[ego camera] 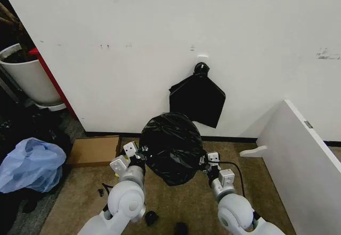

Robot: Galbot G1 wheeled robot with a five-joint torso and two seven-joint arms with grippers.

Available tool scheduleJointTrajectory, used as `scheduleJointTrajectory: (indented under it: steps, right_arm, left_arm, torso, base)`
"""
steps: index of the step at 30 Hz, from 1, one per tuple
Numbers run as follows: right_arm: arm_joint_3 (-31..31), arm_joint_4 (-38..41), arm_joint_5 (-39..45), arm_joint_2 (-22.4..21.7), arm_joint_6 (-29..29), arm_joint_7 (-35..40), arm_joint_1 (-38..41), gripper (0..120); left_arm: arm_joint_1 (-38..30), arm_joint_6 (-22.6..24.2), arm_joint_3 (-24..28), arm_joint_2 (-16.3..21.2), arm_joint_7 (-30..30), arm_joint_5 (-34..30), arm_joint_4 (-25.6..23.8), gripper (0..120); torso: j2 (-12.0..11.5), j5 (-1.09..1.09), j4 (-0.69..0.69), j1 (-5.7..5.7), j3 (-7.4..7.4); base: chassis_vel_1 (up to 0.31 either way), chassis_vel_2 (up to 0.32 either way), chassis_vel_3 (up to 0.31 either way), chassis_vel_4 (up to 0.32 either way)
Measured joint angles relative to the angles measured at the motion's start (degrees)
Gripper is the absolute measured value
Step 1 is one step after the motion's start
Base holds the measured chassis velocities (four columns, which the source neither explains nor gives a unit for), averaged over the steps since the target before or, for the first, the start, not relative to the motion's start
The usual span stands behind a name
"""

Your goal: Place the garbage bag over the trash bin.

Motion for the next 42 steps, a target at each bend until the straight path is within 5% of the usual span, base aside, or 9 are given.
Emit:
scheduleJointTrajectory:
  steps: [4, 15, 22, 30, 36, 42]
  right_arm:
    - [0.29, 0.91, 0.48, -0.16, 1.24, -0.02, -0.78, 0]
    - [1.80, 5.37, 4.05, -0.15, 4.17, 1.24, -3.27, 41]
    - [5.05, 9.32, 8.68, -1.27, -0.58, 3.20, -5.56, 67]
    - [11.05, 10.80, 21.32, -5.41, -0.67, -10.40, -11.78, 96]
    - [14.72, 11.49, 28.98, -7.87, -0.07, -23.13, -16.96, 100]
    - [12.95, 11.13, 28.80, -7.04, -0.89, -26.00, -16.96, 100]
  left_arm:
    - [-0.21, 0.31, -0.49, -0.34, -0.82, -1.39, 0.25, 0]
    - [-1.36, 1.37, -2.15, -0.10, -4.87, -7.91, 1.90, 0]
    - [-1.39, 1.22, -2.36, 0.48, -5.17, -7.96, 2.07, 0]
    - [-2.03, 1.69, -3.06, 1.36, -5.97, -10.06, 2.57, 0]
    - [-2.30, 2.78, -3.03, 2.14, -6.33, -11.44, 2.46, 0]
    - [-2.20, 3.01, -2.75, 1.96, -6.41, -11.51, 2.25, 0]
  torso:
    - [0.00, 0.00, -0.01, 0.00, 0.00]
    - [0.00, 0.01, -0.01, 0.00, 0.00]
    - [0.00, 0.00, 0.00, 0.00, 0.00]
    - [0.00, 0.02, 0.02, 0.00, 0.00]
    - [0.00, 0.00, -0.02, 0.00, -0.01]
    - [0.00, 0.00, 0.00, 0.00, 0.00]
  base:
    - [0.000, 0.000, 0.000, 0.000]
    - [0.000, 0.000, 0.000, 0.000]
    - [0.000, 0.000, 0.000, 0.000]
    - [0.000, 0.000, 0.000, 0.000]
    - [0.000, 0.000, 0.000, 0.000]
    - [0.000, 0.000, 0.000, 0.000]
